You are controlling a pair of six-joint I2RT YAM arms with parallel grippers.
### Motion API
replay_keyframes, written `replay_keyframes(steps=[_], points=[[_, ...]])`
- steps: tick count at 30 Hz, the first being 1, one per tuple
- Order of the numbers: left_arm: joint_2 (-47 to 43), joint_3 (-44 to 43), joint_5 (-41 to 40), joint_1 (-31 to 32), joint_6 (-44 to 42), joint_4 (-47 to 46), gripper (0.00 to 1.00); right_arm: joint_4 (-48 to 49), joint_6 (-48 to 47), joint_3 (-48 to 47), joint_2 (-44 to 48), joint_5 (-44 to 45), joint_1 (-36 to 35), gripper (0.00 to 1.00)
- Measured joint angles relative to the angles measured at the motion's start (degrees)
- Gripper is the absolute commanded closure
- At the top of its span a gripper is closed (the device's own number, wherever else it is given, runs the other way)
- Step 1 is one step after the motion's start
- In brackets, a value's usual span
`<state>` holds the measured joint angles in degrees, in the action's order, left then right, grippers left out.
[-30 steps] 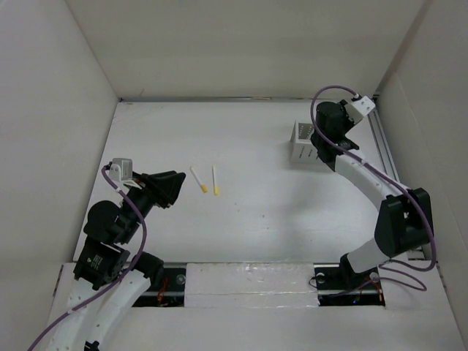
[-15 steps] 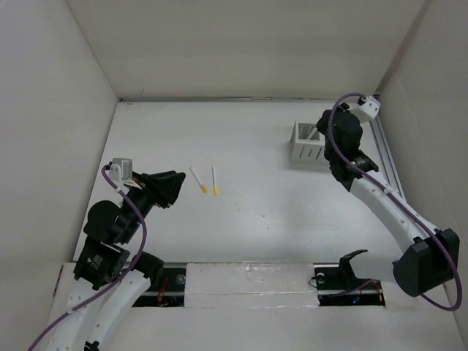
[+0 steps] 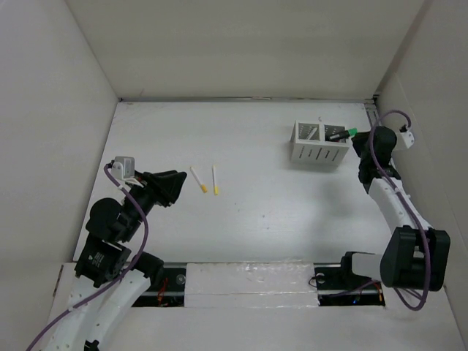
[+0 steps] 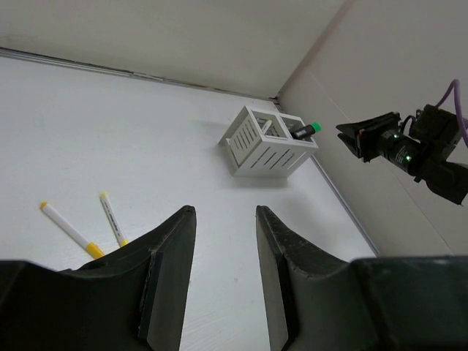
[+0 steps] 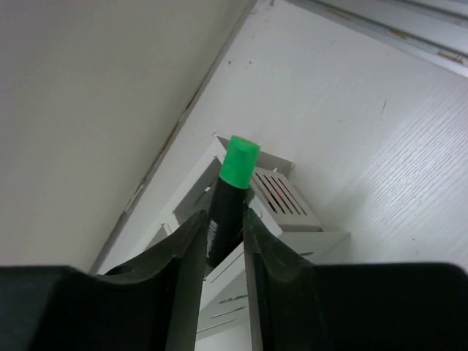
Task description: Organize the desk
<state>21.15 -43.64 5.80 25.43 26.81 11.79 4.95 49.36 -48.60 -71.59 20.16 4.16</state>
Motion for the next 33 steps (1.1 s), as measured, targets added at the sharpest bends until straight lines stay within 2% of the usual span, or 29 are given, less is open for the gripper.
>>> replay_keyframes(steps=[1, 2, 3, 6, 7, 8, 10, 11, 18, 21, 27, 33], points=[[0.0, 0.0, 0.0, 0.0, 0.0, 0.0, 0.65, 0.6, 1.1, 0.9, 0.0, -2.4, 2.1, 0.74], [0.0, 0.0, 0.0, 0.0, 0.0, 0.0, 0.65, 1.5, 2.3, 1.9, -0.1, -4.3, 4.2, 0.91], [0.1, 0.0, 0.1, 0.0, 0.0, 0.0, 0.65, 2.2, 3.3, 2.6, -0.2, -6.5, 6.3, 0.99], [0.4, 0.0, 0.1, 0.0, 0.0, 0.0, 0.65, 5.3, 7.3, 3.7, -2.1, -14.1, 13.3, 1.0], [0.5, 0.0, 0.1, 0.0, 0.0, -0.1, 0.65, 6.9, 8.4, 3.7, -3.3, -17.1, 15.6, 0.92], [0.6, 0.0, 0.1, 0.0, 0.0, -0.1, 0.65, 8.2, 9.4, 3.7, -4.4, -19.2, 17.0, 0.64], [0.8, 0.0, 0.2, 0.0, 0.0, -0.2, 0.65, 11.2, 11.0, 4.1, -6.7, -23.7, 19.1, 0.39], [0.9, 0.0, 0.2, 0.0, 0.0, -0.2, 0.65, 12.9, 11.7, 4.7, -7.5, -25.7, 19.6, 0.3], [1.9, 0.0, 0.5, 0.0, 0.0, -0.5, 0.65, 27.1, 15.2, 7.9, -15.8, -42.5, 21.3, 0.26], [1.9, 0.0, 0.5, 0.0, 0.0, -0.5, 0.65, 31.1, 16.5, 8.0, -18.9, -46.7, 21.3, 0.25], [1.9, 0.0, 1.0, 0.0, 0.0, -0.9, 0.65, 36.2, 17.2, 7.9, -20.0, -49.5, 20.2, 0.26], [2.0, 0.0, 1.2, 0.0, 0.0, -0.9, 0.65, 35.9, 16.2, 4.5, -22.6, -48.8, 17.9, 0.3]])
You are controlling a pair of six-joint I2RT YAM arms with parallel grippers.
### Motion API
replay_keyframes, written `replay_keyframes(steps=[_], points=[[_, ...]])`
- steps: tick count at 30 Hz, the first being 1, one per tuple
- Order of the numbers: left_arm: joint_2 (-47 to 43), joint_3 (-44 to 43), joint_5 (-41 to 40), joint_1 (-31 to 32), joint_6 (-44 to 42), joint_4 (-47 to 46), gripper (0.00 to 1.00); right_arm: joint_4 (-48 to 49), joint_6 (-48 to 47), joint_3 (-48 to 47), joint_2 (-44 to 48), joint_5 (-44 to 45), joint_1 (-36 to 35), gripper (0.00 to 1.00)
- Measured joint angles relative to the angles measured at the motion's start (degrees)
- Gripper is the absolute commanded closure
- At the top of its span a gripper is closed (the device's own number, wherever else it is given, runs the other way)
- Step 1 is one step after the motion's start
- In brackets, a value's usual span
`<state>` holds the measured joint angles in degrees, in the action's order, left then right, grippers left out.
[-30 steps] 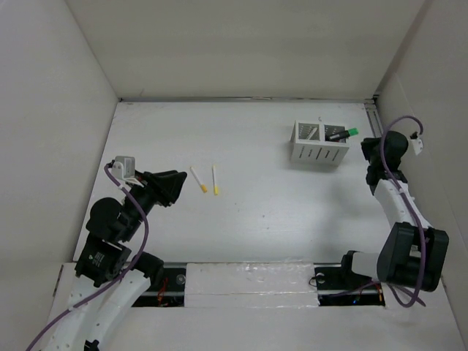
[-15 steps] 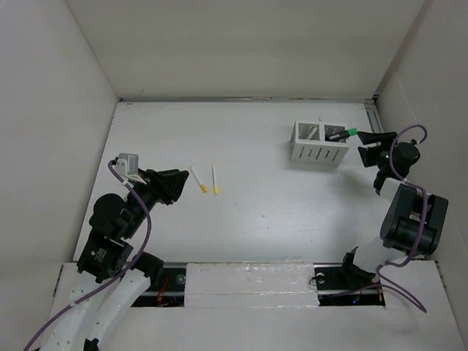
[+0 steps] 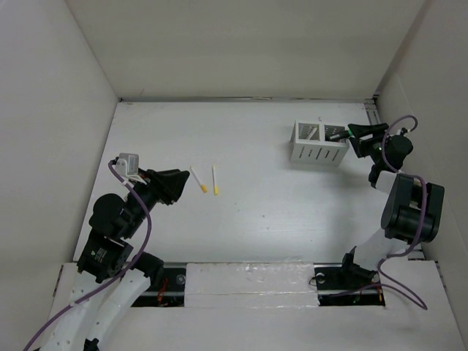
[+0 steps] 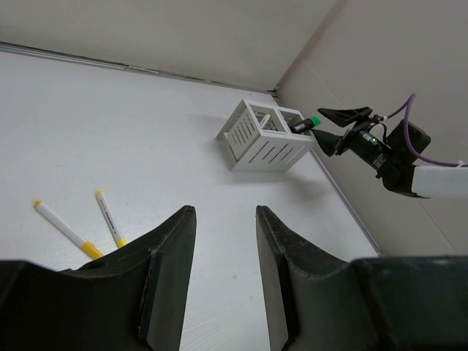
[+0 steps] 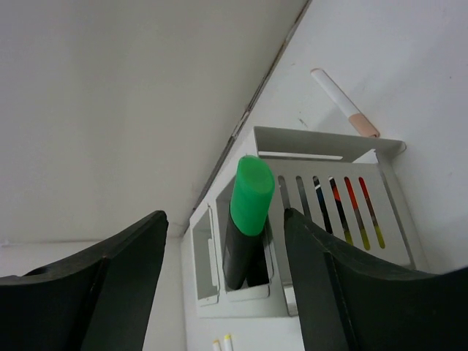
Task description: Organize the desk
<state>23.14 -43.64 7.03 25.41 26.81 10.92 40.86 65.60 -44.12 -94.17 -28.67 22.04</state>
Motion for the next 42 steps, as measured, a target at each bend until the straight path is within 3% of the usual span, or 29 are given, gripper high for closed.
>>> replay_keyframes(steps=[10, 14, 20, 32, 42], points=[[0.0, 0.0, 0.0, 0.0, 0.0, 0.0, 0.65, -6.3, -6.0, -4.1, -1.1, 9.4, -4.6, 0.47], [0.0, 0.0, 0.0, 0.0, 0.0, 0.0, 0.65, -10.7, -9.4, -6.1, -1.1, 14.2, -6.5, 0.69], [0.0, 0.0, 0.0, 0.0, 0.0, 0.0, 0.65, -12.7, -13.3, -6.1, 3.1, 27.0, -12.5, 0.81], [0.0, 0.0, 0.1, 0.0, 0.0, 0.0, 0.65, -17.7, -26.6, -9.2, 5.9, 57.4, -30.1, 0.86], [0.0, 0.0, 0.0, 0.0, 0.0, 0.0, 0.65, -20.1, -26.6, -9.7, 7.6, 68.2, -30.6, 0.88]])
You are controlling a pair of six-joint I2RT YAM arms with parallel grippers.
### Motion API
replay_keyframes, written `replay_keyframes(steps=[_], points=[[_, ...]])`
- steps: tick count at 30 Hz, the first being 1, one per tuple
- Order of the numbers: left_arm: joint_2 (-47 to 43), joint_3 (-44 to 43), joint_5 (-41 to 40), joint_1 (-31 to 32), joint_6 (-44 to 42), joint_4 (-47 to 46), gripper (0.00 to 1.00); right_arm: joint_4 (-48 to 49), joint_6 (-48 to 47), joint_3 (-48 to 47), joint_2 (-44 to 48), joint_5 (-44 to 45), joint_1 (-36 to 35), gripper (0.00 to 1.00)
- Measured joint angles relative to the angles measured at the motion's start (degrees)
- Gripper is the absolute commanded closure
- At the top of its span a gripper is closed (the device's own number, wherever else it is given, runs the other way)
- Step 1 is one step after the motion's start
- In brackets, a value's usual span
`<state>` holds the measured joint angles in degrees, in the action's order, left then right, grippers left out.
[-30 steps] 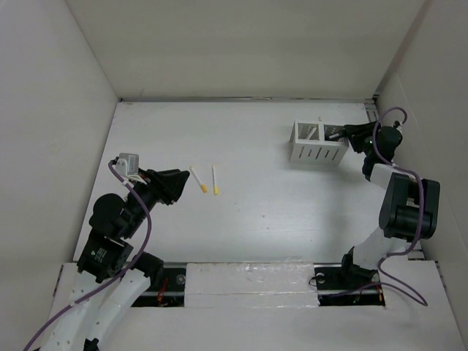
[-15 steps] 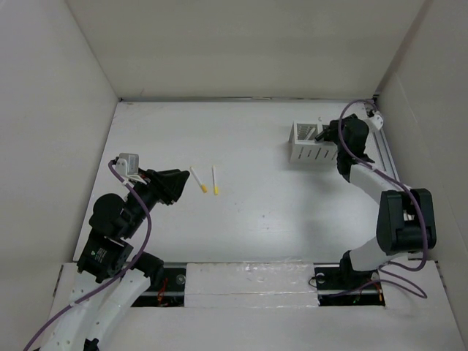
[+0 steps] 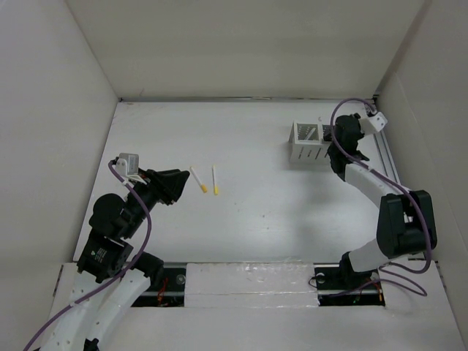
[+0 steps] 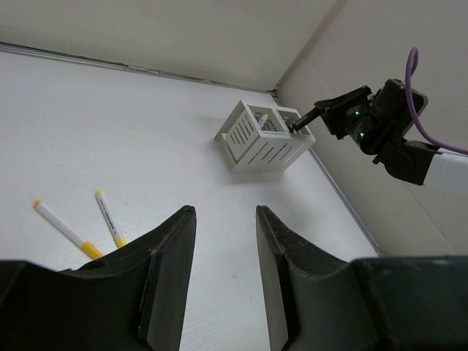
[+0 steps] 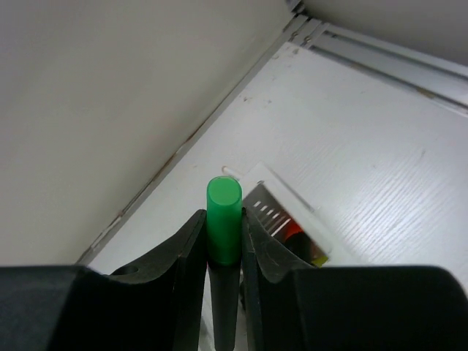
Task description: Organize the desk
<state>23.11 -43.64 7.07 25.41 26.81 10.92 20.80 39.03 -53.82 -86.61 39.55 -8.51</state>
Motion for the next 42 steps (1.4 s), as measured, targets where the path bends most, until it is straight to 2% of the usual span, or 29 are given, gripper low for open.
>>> replay_keyframes(steps=[8, 19, 21, 22, 23, 26, 32, 37, 39, 42], points=[[-0.1, 0.0, 0.0, 0.0, 0.0, 0.0, 0.65, -3.2, 0.6, -0.9, -0.2, 8.5, 1.3, 0.88], [-0.2, 0.0, 0.0, 0.0, 0.0, 0.0, 0.65, -0.4, -7.8, -7.3, -10.4, 22.2, -6.7, 0.83], [-0.3, 0.0, 0.0, 0.0, 0.0, 0.0, 0.65, 0.7, -9.6, -8.5, -12.0, 24.5, -7.5, 0.77], [-0.4, 0.0, 0.0, 0.0, 0.0, 0.0, 0.65, 1.0, -10.1, -8.9, -12.6, 25.3, -7.7, 0.65], [-0.5, 0.0, 0.0, 0.0, 0.0, 0.0, 0.65, 1.2, -10.3, -9.1, -13.0, 25.8, -7.8, 0.58], [-0.5, 0.0, 0.0, 0.0, 0.0, 0.0, 0.65, 0.2, -10.6, -9.1, -13.5, 25.5, -8.1, 0.42], [-0.5, 0.0, 0.0, 0.0, 0.0, 0.0, 0.65, -1.5, -9.9, -7.9, -10.5, 22.2, -8.4, 0.38], [-0.5, 0.0, 0.0, 0.0, 0.0, 0.0, 0.65, -1.0, -8.2, -3.3, 1.0, 14.3, -7.2, 0.36], [-0.5, 0.0, 0.0, 0.0, 0.0, 0.0, 0.65, -1.1, -6.5, -2.7, 5.0, 11.5, -5.7, 0.37], [-0.5, 0.0, 0.0, 0.0, 0.0, 0.0, 0.65, -1.6, -3.4, -1.4, 9.7, 6.6, -2.3, 0.8]])
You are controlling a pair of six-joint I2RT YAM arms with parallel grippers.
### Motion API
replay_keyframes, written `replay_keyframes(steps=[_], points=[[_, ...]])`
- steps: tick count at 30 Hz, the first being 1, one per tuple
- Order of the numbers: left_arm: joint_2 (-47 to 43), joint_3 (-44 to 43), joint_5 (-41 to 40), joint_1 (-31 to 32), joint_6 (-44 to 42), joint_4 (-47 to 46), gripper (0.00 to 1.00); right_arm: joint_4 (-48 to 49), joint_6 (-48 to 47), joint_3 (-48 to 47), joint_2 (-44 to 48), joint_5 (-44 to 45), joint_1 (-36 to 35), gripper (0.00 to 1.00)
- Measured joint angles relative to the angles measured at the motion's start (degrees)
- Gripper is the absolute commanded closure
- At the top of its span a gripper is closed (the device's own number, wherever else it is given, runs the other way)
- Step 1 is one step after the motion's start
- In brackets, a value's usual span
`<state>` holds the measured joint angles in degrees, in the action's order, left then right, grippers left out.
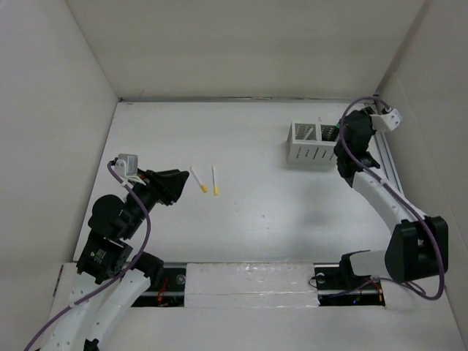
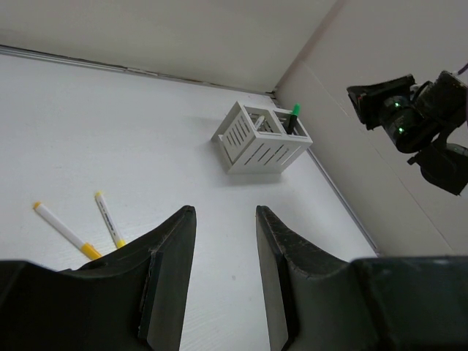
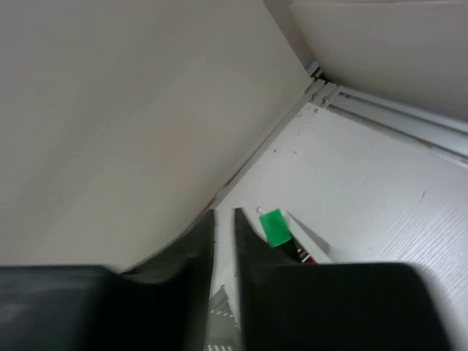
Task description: Organize the desk
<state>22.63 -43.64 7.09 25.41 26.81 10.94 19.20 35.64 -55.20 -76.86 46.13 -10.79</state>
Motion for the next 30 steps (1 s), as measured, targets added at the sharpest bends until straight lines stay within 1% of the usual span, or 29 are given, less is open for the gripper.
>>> replay_keyframes(steps=[1, 2, 3, 6, 7, 9, 12, 13, 14, 16, 19, 23, 24, 25, 28, 30], points=[[0.0, 0.0, 0.0, 0.0, 0.0, 0.0, 0.65, -0.2, 1.4, 1.0, 1.5, -2.2, 1.2, 0.98], [0.0, 0.0, 0.0, 0.0, 0.0, 0.0, 0.65, -0.3, 4.0, 3.1, 3.9, -5.9, 3.8, 1.0], [0.0, 0.0, 0.0, 0.0, 0.0, 0.0, 0.65, -0.4, 4.2, 3.4, 4.3, -6.6, 4.2, 1.0], [0.1, 0.0, 0.0, 0.0, 0.0, 0.0, 0.65, -0.4, 8.7, 7.6, 6.8, -17.2, 10.2, 1.0], [0.1, 0.0, 0.0, 0.0, 0.0, 0.0, 0.65, -0.4, 9.9, 8.8, 6.8, -19.9, 12.2, 0.99], [0.3, 0.0, 0.0, 0.0, 0.0, 0.0, 0.65, -0.4, 12.2, 10.8, 6.1, -23.5, 15.2, 0.91], [1.2, 0.0, 0.0, 0.0, 0.0, -0.4, 0.65, 0.0, 14.7, 12.9, 3.1, -27.8, 17.7, 0.62], [1.7, 0.0, 0.0, 0.0, 0.0, -0.5, 0.65, 0.1, 15.3, 13.0, 1.6, -29.3, 18.2, 0.47], [2.1, 0.0, 0.1, -0.1, 0.0, -0.6, 0.65, 0.8, 15.5, 13.0, -0.2, -31.0, 18.8, 0.44], [3.1, 0.0, 0.5, -0.5, 0.0, -0.7, 0.66, 1.4, 15.4, 12.6, -4.3, -36.1, 19.5, 0.42], [4.1, 0.0, 0.8, -1.2, 0.0, -0.8, 0.66, 0.8, 15.4, 10.8, -9.3, -41.5, 19.9, 0.42], [4.1, 0.0, 1.0, -1.6, 0.0, -0.9, 0.66, 1.1, 15.5, 10.2, -9.9, -45.3, 20.2, 0.4], [4.2, 0.0, 1.1, -1.7, 0.0, -0.9, 0.66, 1.2, 15.4, 10.1, -9.9, -46.3, 20.4, 0.41], [4.2, 0.0, 1.3, -1.7, 0.0, -0.9, 0.66, 0.8, 15.3, 9.7, -9.9, -47.4, 20.6, 0.45], [4.1, 0.0, 1.5, -1.8, 0.0, -0.9, 0.66, -1.2, 14.8, 6.4, -12.0, -50.9, 21.1, 0.53], [4.1, 0.0, 1.5, -1.8, 0.0, -0.9, 0.66, -2.3, 14.6, 4.0, -14.1, -53.1, 21.6, 0.53]])
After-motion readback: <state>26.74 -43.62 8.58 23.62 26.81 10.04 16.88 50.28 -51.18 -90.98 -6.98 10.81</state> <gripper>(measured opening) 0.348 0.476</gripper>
